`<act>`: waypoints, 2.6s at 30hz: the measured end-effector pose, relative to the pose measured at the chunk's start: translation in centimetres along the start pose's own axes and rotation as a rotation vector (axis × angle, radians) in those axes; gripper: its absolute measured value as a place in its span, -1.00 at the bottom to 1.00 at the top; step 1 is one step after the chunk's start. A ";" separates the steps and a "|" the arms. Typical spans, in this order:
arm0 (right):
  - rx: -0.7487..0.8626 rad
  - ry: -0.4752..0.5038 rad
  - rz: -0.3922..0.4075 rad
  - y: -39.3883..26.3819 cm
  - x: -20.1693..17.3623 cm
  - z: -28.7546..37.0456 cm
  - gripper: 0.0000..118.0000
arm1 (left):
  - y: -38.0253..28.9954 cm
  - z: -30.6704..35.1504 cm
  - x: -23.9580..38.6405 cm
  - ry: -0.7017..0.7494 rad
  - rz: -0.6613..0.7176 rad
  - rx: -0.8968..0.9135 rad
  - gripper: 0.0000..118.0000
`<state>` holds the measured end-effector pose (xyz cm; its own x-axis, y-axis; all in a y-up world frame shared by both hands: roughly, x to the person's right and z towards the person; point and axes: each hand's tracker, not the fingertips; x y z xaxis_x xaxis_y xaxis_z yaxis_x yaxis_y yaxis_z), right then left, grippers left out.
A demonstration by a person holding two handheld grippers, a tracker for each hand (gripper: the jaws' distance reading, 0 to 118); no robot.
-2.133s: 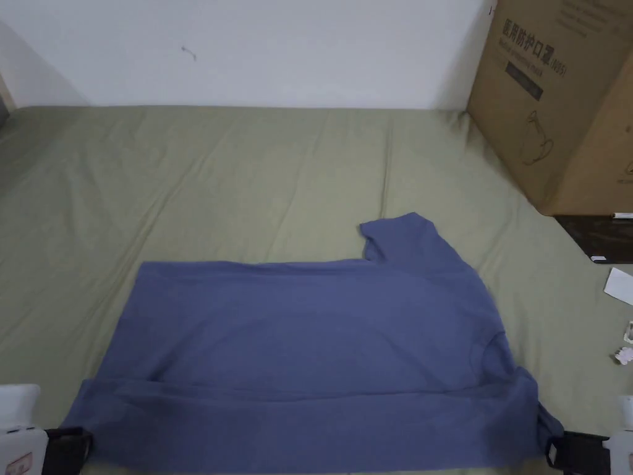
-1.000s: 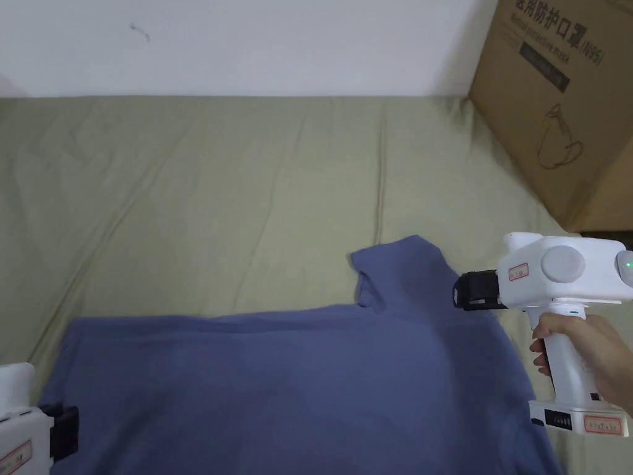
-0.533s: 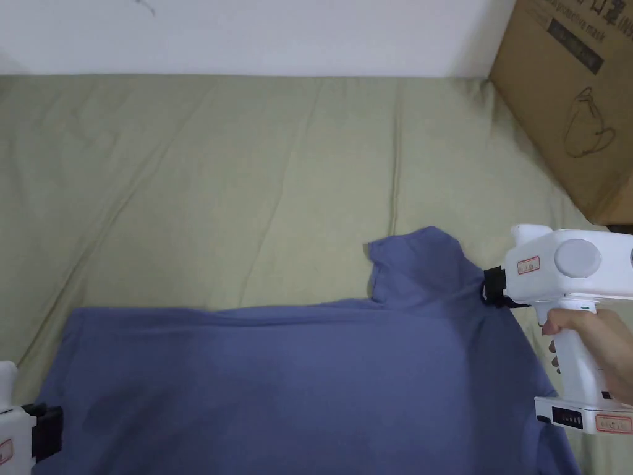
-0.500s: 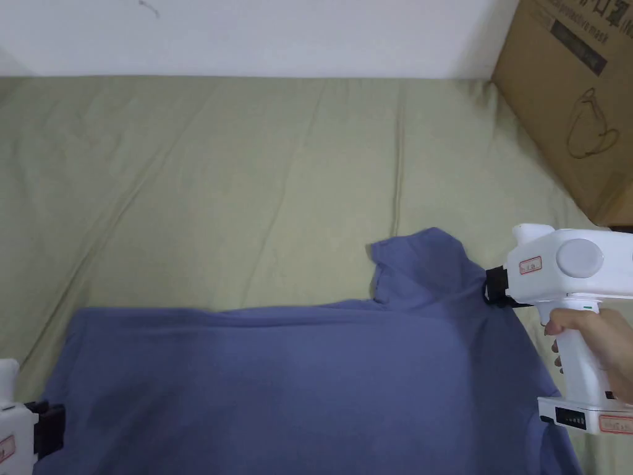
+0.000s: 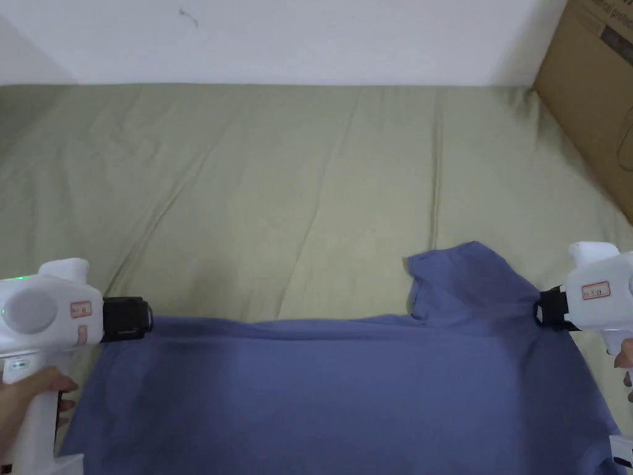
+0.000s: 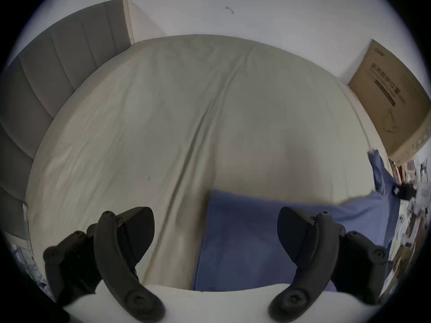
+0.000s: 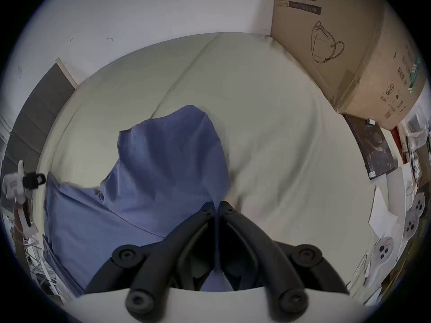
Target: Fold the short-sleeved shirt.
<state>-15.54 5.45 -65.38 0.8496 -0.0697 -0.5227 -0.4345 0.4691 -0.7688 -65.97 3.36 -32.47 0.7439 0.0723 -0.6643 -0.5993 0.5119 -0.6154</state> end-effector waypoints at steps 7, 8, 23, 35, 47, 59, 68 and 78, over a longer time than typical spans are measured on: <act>-0.006 -0.006 0.027 -0.2 -0.1 -0.2 -1.00 | 0.8 -3.5 1.6 0.027 -0.054 -0.095 0.11; -0.004 -0.006 0.026 -0.2 -0.2 -0.1 -1.00 | 0.5 -3.1 1.9 0.040 -0.117 -0.053 0.03; 0.130 0.042 0.045 -2.7 -0.3 10.5 -1.00 | -1.5 10.3 1.4 -0.074 -0.087 0.092 -0.97; 0.086 0.086 0.036 -19.9 0.8 20.9 -1.00 | -17.3 21.9 -3.4 -0.093 -0.108 0.093 -0.97; -0.048 0.051 -0.050 -30.3 2.1 15.6 -0.90 | -26.5 17.8 -5.4 -0.041 -0.096 -0.063 -0.63; 0.151 -0.010 0.019 -26.8 -1.5 20.8 0.20 | -24.1 24.0 -4.9 -0.171 0.025 0.095 0.73; 0.195 0.134 0.021 -24.9 -9.8 17.9 -1.00 | -24.6 23.4 -5.5 -0.295 0.144 0.084 -1.00; 0.141 0.161 0.063 -24.7 -16.2 14.4 -1.00 | -26.0 20.9 -10.8 -0.350 0.360 0.073 1.00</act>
<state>-14.24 7.70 -32.60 0.7584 -0.1706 -0.6291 -0.4300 0.5943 -0.6796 -52.25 7.18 -0.41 0.5561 0.5316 -0.6389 -0.8230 0.4591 -0.3344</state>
